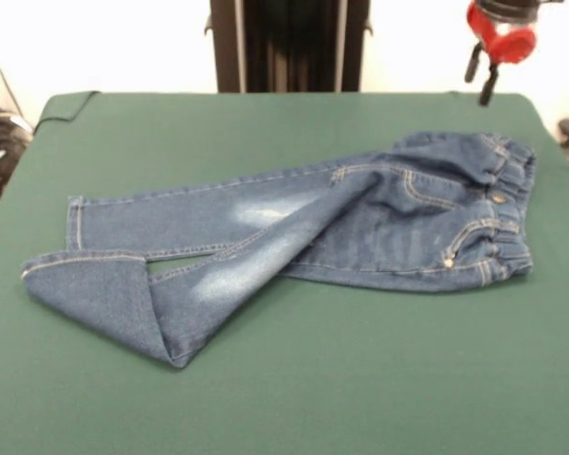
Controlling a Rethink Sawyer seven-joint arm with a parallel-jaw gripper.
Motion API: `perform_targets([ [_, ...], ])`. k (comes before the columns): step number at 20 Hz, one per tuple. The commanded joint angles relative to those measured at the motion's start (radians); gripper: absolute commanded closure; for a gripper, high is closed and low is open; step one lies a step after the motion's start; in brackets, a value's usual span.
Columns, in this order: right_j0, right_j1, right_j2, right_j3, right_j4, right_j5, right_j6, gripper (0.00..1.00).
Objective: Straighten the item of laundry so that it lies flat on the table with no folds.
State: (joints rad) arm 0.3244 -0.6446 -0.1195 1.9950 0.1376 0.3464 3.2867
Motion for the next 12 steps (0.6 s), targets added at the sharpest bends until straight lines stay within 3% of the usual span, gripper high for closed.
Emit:
perform_targets([
  [1,-0.221,-0.021,0.323,-0.004,-0.059,-0.011,-0.093,0.00],
  [2,-0.415,-0.035,0.565,0.023,-0.872,-0.101,-1.085,0.00],
  [4,-0.247,-0.084,0.387,0.019,-0.875,-0.108,-0.777,0.00],
  [6,-0.168,-0.096,0.308,0.023,-0.828,-0.065,-0.551,0.00],
  [8,-0.053,-0.066,0.209,0.057,-0.667,-0.099,-0.235,0.00],
  [10,-0.003,-0.053,0.195,0.057,-0.510,-0.022,-0.125,0.00],
  [12,0.042,-0.037,0.165,0.013,-0.479,0.027,-0.119,0.00],
])
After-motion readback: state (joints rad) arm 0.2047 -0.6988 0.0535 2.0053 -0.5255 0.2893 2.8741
